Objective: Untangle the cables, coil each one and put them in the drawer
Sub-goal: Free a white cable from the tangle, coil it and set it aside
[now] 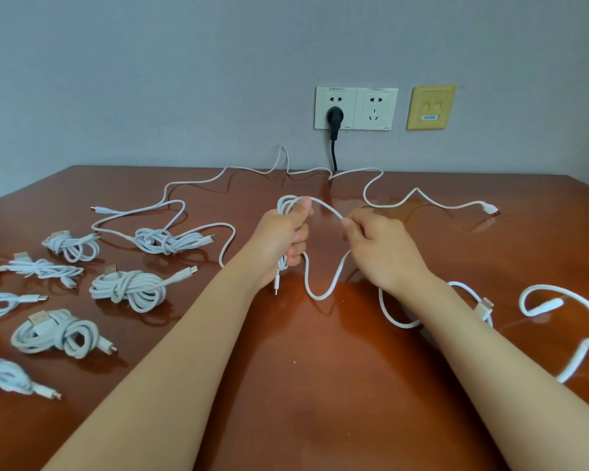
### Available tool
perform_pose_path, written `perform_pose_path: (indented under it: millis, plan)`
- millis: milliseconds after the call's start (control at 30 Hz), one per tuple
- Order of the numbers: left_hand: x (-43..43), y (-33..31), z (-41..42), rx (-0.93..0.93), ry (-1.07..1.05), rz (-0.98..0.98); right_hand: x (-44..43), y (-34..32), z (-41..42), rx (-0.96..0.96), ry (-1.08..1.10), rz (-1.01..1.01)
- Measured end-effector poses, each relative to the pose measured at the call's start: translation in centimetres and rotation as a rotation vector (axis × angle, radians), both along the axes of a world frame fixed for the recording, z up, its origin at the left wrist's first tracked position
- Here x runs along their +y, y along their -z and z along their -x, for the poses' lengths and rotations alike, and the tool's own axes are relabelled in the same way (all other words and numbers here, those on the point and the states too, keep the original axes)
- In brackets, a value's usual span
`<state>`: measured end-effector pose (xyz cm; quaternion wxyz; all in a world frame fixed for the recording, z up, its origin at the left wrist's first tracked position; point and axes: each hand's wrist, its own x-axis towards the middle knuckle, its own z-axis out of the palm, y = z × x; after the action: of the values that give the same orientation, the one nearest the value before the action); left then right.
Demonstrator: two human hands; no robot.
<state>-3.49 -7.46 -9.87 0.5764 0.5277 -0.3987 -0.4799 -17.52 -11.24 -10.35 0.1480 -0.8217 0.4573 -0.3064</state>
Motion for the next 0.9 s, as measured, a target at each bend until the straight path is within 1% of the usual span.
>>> perform_pose_path:
  millis: [133,233,333,400,467,633,800,900]
  plan:
    - [-0.1,0.4,0.5,-0.084,0.044,0.022,0.8,0.4,-0.8,0.123,-0.112,0.039]
    - [-0.2,0.5,1.0,-0.122,0.047,0.057,1.1,0.3,-1.0,0.153,-0.137,0.078]
    - [-0.4,0.4,1.2,-0.171,-0.016,0.078,1.2,0.0,-1.0,0.139,-0.138,0.084]
    - [-0.6,0.5,1.0,-0.234,-0.071,0.071,1.3,-0.1,-1.0,0.153,-0.136,0.074]
    - [-0.8,0.6,0.7,-0.249,-0.123,0.051,1.3,-0.1,-1.0,0.178,-0.125,0.086]
    - [-0.7,0.6,0.0,-0.177,-0.202,0.014,1.2,-0.1,-0.8,0.203,-0.131,0.076]
    - [-0.7,0.3,-0.1,0.029,-0.195,0.007,1.1,-0.1,-0.7,0.198,-0.179,0.041]
    - [-0.6,0.2,-0.3,0.104,-0.157,0.007,1.1,-0.1,-0.8,0.180,-0.202,0.043]
